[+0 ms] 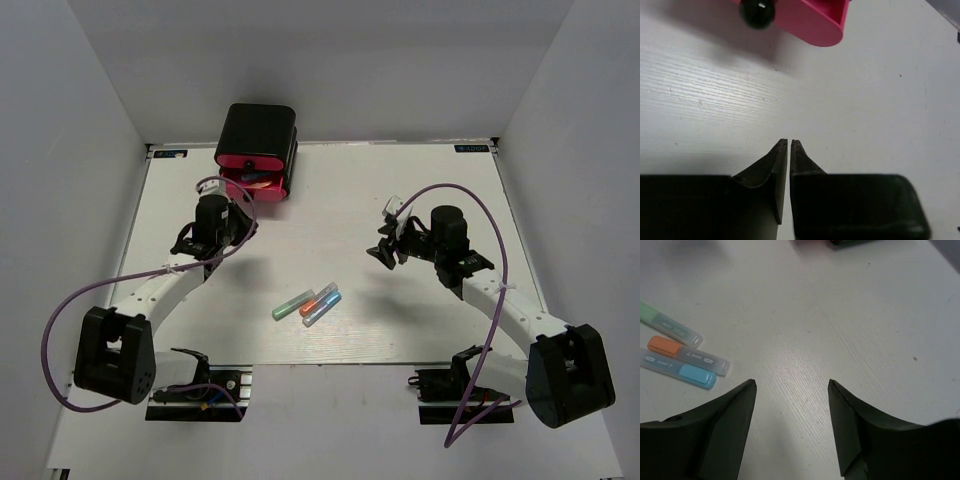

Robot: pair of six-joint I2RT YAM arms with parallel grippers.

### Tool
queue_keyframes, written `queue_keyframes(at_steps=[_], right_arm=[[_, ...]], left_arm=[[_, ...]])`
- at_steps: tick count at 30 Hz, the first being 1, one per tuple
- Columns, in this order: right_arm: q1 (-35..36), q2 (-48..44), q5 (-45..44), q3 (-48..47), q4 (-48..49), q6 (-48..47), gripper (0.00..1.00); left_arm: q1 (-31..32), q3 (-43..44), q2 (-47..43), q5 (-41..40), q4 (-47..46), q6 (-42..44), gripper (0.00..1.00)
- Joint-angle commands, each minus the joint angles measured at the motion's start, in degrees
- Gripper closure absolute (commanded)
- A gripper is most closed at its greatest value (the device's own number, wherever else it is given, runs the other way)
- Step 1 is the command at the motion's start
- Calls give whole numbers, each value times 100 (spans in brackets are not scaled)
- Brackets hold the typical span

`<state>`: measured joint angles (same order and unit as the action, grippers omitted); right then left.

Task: Sort the stationery into containers
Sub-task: Close the drawer in the storage box.

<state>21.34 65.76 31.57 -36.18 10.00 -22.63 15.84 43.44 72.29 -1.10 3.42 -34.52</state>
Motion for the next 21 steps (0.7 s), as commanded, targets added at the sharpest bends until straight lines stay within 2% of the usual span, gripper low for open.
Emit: queue_keyframes(at_steps=[1,2,3,7,9,14,21], right_arm=[[-16,8,191,-161,-15,40,36],[-16,16,200,-170,-42,48,39],[-42,-19,218,-178,-59,57,41],[-16,-98,191,-108,-95,-13,41],[-16,-124,156,-91,-95,-39,41],[-25,-151,121,-47,-42,-48,41],[-34,-116,104,-20,2,-57,41]], left_arm=[[-185,-20,-14,-21,-385,-1274,81],[-299,-89,82,-82,-386,-1502,81],[-361,-90,83,-83,-525,-1914,70],[-747,-213,425,215,-886,-2848,49],[-871,-213,724,347,-1124,-3121,45],[-1170,366,1453,822,-1177,-3175,43],[-1346,955,2131,1349,-1177,-2990,51]])
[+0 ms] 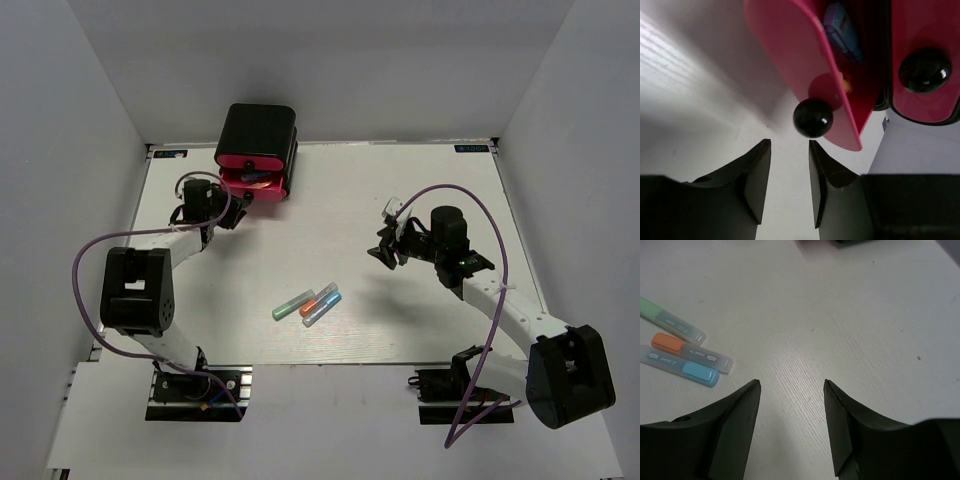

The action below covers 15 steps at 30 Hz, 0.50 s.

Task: Sort the stationery into containers
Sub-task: Close the drawer in the storage box.

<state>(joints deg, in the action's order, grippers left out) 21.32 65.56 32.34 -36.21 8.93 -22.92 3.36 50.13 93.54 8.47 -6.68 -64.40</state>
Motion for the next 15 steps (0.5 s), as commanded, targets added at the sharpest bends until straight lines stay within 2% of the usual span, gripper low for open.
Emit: queue_keyframes(at_steps=[1,4,10,15], right_arm=[[-14,-79,27,-9,118,-20,41],[-14,-52,27,-53,144,-11,41],[-32,-26,1,-62,153,-11,41],[-32,-26,-8,-44,153,-11,41]], left_arm=[[-98,365,76,392,-167,-2,54],[-151,611,366,524,-72,-2,57],[-151,1007,770,699,0,-2,57],[-151,1385,1034,858,-61,-2,51]])
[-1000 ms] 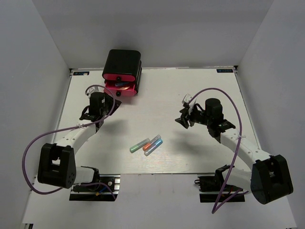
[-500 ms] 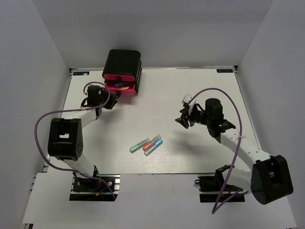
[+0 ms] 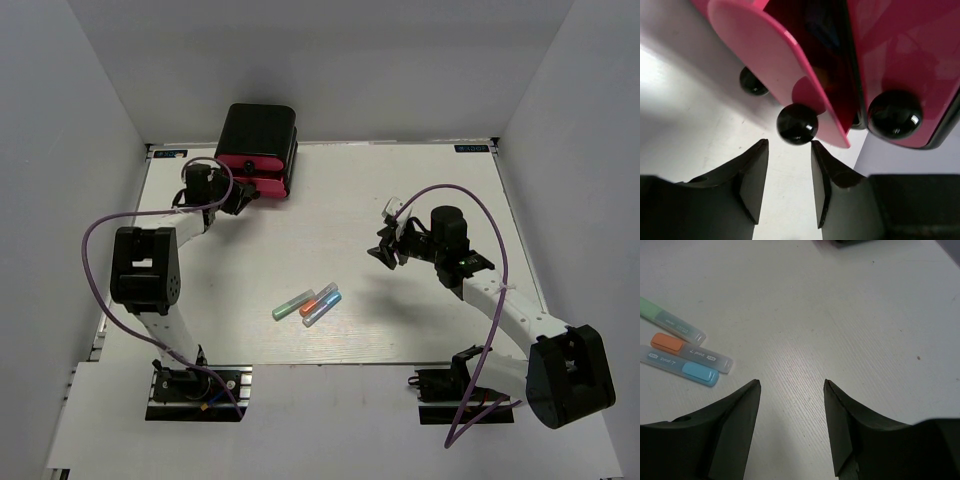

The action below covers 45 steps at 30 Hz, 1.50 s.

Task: Sort the stationery into containers
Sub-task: Close the drawer in the storage box.

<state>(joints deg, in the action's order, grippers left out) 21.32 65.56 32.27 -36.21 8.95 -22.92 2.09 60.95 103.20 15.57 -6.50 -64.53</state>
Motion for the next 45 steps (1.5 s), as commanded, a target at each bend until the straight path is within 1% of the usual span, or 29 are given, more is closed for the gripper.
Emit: queue_keyframes(at_steps=[1,2,6,8,12,20,24,29,34,39,44,45], right_arm=[[-40,-17,-2,-44,142,-11,41],[-49,-17,-2,-36,159,-20,41],[-49,-8,-2,-53,142,-2,41],[-40,-26,-2,-44,151,-2,41],[-58,-43,-2,-44,133,-2,41],[-58,-43,-2,-18,142,6,41],[-58,-43,7,-9,151,-2,41],[-84,-52,-2,-18,124,-11,41],[-67,-78,16,43,116,-29,41],[-84,-61,42,43,107,-20,41],[-76,-35,68,35,98,-29,41],[-67,-35,60,17,116,-20,41]], left_arm=[[-24,356,69,148,-79,-41,50],[-24,443,147,148,-131,-42,50],[-24,602,280,209,-193,-156,43],[-24,777,411,262,-194,-208,42],[-24,989,526,262,-194,-262,40],[-24,1042,631,367,-299,-262,40],[-24,1095,631,429,-421,-262,38],[-24,779,579,745,-966,-122,38],[-24,366,114,956,-1379,142,36],[-24,5,-300,1009,-1214,521,41],[-24,-521,-669,887,-1108,643,41],[-24,-601,-722,808,-1108,644,46]])
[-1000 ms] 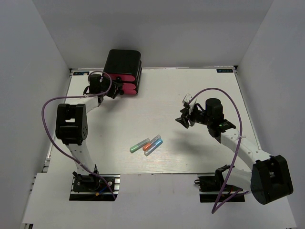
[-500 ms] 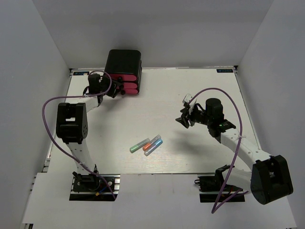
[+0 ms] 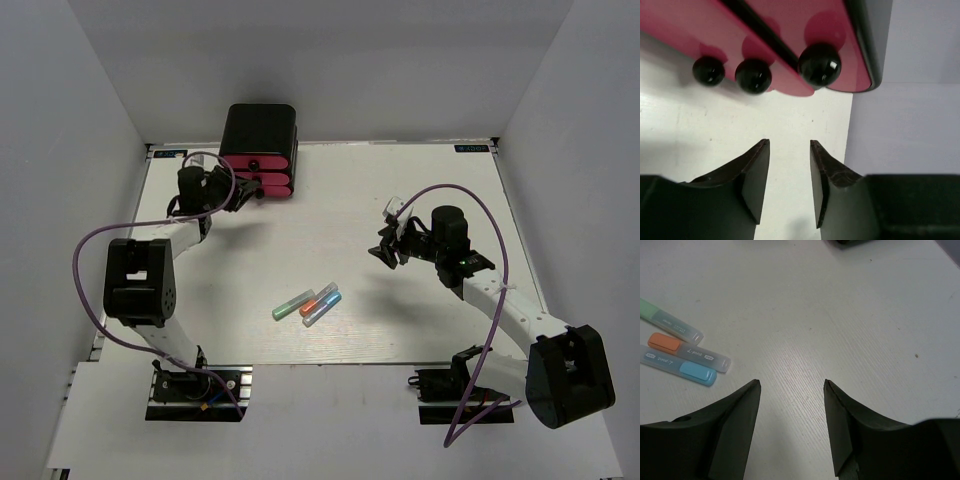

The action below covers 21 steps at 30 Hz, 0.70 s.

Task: Sort the stationery into containers
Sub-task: Close the drawer in the storage box.

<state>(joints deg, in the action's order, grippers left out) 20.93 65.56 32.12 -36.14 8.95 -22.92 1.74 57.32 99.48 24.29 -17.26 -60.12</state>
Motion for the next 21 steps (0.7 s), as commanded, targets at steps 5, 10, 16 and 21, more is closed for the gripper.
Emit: queue_keyframes(at_steps=[5,10,16,21], right_arm=[[-36,-26,93,28,98,-11,41],[-36,-61,66,28,81,-11,41],[-36,-70,40,37,81,-20,41],[-36,-70,14,46,89,-29,39]], left_arm=[[11,-459,-255,-118,187,202,79],[11,49,132,-241,652,263,83],[11,701,598,-461,1048,264,81],[11,1263,1090,-461,1233,211,80]])
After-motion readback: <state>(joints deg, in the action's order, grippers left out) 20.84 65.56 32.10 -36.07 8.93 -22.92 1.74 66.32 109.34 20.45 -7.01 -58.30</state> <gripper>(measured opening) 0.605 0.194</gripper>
